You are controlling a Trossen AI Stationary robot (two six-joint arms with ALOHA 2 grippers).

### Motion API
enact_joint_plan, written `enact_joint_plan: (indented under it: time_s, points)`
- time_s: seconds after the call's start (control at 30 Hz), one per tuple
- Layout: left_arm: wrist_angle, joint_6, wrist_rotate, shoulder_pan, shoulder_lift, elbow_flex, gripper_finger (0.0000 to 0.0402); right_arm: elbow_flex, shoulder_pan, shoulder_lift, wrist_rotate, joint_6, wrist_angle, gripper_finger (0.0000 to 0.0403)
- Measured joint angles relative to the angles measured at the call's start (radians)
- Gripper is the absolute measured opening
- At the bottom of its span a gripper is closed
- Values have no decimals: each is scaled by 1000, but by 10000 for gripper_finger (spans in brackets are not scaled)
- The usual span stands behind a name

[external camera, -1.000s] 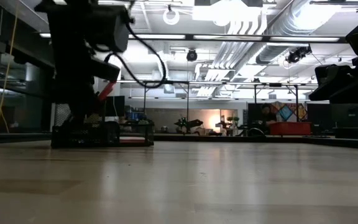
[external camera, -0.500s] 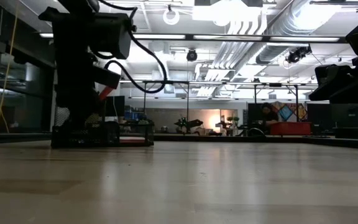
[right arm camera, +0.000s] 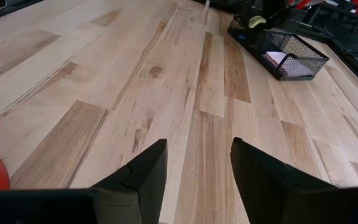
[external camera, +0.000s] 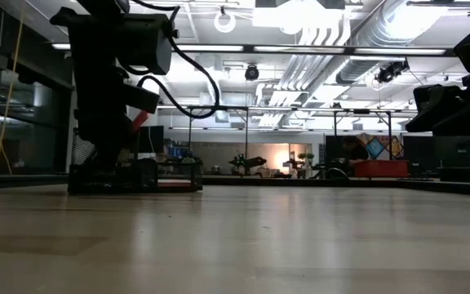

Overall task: Pick and place office supplies into organizer
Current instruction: Put the eraser into the desk organizer

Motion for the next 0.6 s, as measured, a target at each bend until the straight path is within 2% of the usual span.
enact_joint_plan:
  time_s: [0.1, 0.4, 0.6]
  points:
    - [-5, 0, -2, 0, 1, 5, 252, 0, 0, 0, 0, 0, 0, 169]
    - [12, 39, 143, 0, 4, 75, 130, 0, 0, 0, 0, 0, 0, 169]
    - [-3, 68, 165, 0, 4, 97, 93, 0, 0, 0, 0, 0, 0, 169]
